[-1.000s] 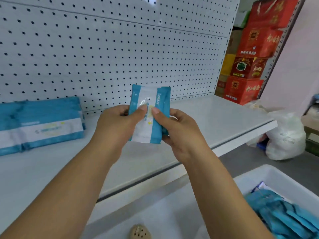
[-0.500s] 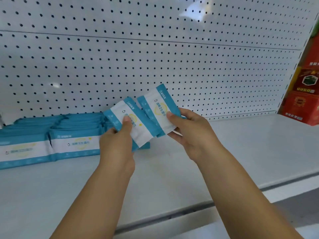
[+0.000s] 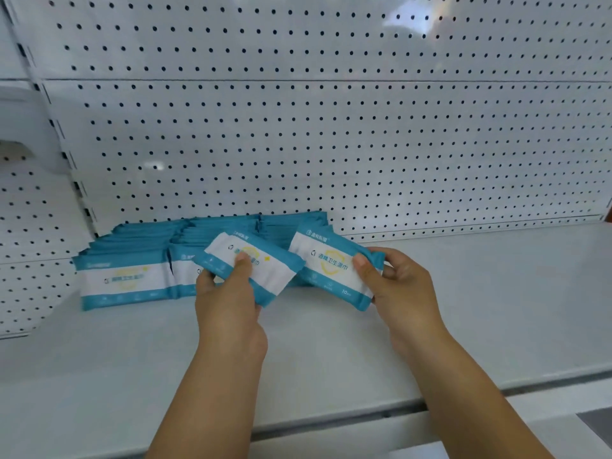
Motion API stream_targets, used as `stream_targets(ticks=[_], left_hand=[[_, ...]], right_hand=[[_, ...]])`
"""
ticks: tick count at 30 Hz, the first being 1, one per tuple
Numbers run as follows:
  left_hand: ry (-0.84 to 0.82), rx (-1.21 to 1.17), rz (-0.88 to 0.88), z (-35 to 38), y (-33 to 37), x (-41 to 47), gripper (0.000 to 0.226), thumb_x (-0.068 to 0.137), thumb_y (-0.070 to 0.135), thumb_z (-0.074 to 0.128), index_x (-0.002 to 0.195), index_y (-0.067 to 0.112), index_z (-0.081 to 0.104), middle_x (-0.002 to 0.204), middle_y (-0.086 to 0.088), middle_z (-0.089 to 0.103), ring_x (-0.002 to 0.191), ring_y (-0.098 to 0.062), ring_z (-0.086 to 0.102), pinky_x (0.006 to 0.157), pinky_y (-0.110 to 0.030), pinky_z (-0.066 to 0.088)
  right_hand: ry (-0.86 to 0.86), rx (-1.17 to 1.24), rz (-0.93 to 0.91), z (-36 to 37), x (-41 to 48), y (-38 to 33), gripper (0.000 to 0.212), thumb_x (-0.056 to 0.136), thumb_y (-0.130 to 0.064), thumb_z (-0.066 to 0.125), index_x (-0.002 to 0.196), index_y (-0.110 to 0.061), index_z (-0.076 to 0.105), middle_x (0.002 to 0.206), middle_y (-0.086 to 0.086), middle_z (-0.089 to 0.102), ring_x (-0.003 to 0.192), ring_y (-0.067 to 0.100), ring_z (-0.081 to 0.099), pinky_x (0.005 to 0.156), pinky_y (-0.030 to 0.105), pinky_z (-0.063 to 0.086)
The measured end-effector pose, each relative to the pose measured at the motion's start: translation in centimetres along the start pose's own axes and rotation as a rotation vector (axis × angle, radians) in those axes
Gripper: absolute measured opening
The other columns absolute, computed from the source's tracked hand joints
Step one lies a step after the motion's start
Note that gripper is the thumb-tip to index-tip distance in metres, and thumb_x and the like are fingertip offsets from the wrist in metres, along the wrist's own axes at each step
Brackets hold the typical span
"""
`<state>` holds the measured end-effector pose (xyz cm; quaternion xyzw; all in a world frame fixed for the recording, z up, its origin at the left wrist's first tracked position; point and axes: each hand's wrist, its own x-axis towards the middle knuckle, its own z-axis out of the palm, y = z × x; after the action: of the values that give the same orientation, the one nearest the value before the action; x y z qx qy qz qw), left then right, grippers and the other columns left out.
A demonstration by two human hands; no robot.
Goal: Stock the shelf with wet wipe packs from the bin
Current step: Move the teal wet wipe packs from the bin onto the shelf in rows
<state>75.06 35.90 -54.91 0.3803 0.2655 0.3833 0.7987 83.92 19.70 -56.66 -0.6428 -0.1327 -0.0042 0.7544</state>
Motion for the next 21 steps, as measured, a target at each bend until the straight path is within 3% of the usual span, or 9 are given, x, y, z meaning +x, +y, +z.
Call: stream_targets(ticks=[4,8,11,13,17,21], left_hand=[[0.086,0.032,0.045,-1.3,1.0,0.8,0.051,0.086,0.011,0.077,0.128,0.02,0.051,0.116,0.0,0.067,0.093,-0.012,0.07,0.062,-0.026,0.059],[0.107,0.165,0.152,-2.4,1.6,1.3,0.075,0.078,0.001,0.082,0.133,0.025,0.036,0.12,0.0,0.05,0.089,-0.005,0.061,0.062,-0.027,0.059],[0.082,0.211,0.184,-3.2,2.1,1.7,0.072,0.074,0.003,0.085,0.123,0.03,0.04,0.111,0.006,0.057,0.092,-0.006,0.063,0.073,-0.031,0.059],[0.093,0.239,0.192,-3.8,2.5,2.2,0.065,0.073,0.01,0.087,0.12,0.028,0.046,0.109,0.006,0.062,0.094,-0.009,0.066,0.081,-0.031,0.058],[0.107,0.295,0.238,-4.7,2.8,3.0,0.041,0.076,0.021,0.086,0.107,0.019,0.059,0.097,0.008,0.067,0.081,0.0,0.062,0.065,-0.014,0.048],[0.123,0.307,0.241,-5.4,3.0,3.8,0.038,0.074,0.022,0.088,0.1,0.018,0.061,0.099,0.005,0.069,0.089,-0.008,0.068,0.082,-0.031,0.059]], right_hand=[[0.004,-0.091,0.032,0.8,-0.1,0.0,0.024,0.101,-0.031,0.058,0.088,-0.022,0.076,0.07,-0.01,0.074,0.057,-0.001,0.061,0.05,0.013,0.046],[-0.019,-0.112,0.082,1.8,0.3,-0.1,0.027,0.102,-0.032,0.057,0.091,-0.02,0.079,0.088,0.001,0.078,0.07,0.007,0.066,0.06,0.016,0.051],[-0.029,-0.08,0.103,2.9,1.1,-0.2,0.025,0.101,-0.029,0.058,0.092,-0.018,0.078,0.089,-0.001,0.077,0.072,0.009,0.065,0.062,0.017,0.051],[-0.046,-0.188,0.05,3.2,1.6,0.0,0.027,0.1,-0.029,0.059,0.086,-0.013,0.075,0.078,0.0,0.067,0.068,0.011,0.054,0.061,0.021,0.043],[-0.179,-0.274,0.019,2.9,2.0,0.2,0.018,0.094,-0.027,0.069,0.087,-0.012,0.075,0.079,0.015,0.064,0.073,0.015,0.051,0.067,0.028,0.041],[-0.285,-0.49,-0.043,2.8,2.5,0.3,0.013,0.085,-0.025,0.079,0.081,-0.015,0.073,0.083,0.011,0.069,0.069,0.014,0.052,0.063,0.025,0.041]])
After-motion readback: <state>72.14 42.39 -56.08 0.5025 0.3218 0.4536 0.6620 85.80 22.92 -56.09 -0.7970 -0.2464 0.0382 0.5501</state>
